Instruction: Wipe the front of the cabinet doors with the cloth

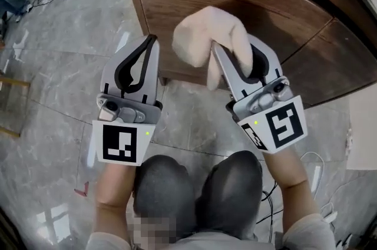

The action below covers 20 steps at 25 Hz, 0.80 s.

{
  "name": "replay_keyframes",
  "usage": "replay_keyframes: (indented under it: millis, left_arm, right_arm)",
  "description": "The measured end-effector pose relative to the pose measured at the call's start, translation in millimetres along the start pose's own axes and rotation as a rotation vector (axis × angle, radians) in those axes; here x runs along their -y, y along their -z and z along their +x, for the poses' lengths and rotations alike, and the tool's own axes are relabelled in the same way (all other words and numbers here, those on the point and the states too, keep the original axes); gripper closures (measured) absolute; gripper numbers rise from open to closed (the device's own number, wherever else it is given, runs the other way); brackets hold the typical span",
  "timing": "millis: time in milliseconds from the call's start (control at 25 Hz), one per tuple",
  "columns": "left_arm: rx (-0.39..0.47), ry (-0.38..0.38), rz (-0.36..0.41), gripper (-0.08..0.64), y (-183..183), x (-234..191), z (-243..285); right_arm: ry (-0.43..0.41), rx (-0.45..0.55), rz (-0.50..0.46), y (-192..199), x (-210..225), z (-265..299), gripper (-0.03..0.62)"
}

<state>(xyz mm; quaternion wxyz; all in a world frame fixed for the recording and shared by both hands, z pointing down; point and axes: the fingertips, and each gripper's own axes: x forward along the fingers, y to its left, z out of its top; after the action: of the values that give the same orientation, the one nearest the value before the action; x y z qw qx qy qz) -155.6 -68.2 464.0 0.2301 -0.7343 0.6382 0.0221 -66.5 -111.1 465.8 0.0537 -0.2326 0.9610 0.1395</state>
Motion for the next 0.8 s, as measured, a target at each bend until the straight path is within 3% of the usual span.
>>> replay_keyframes:
  millis: [280, 600, 800]
  left_arm:
    - [-0.058, -0.062, 0.012, 0.543, 20.7, -32.2, -31.6]
    - [-0.086, -0.083, -0.008, 0.543, 38.9, -45.4, -50.3]
    - [-0.083, -0.066, -0.026, 0.543, 50.2, -39.8, -48.0]
  right_arm:
    - [-0.151, 0.018, -0.04, 24.9, -67.8, 77.0, 0.485]
    - [-0.088, -0.081, 0.061, 69.6, -67.0, 129.2, 0.485]
    - [-0.057, -0.087, 0.048, 74.0, -57.1, 129.5, 0.485]
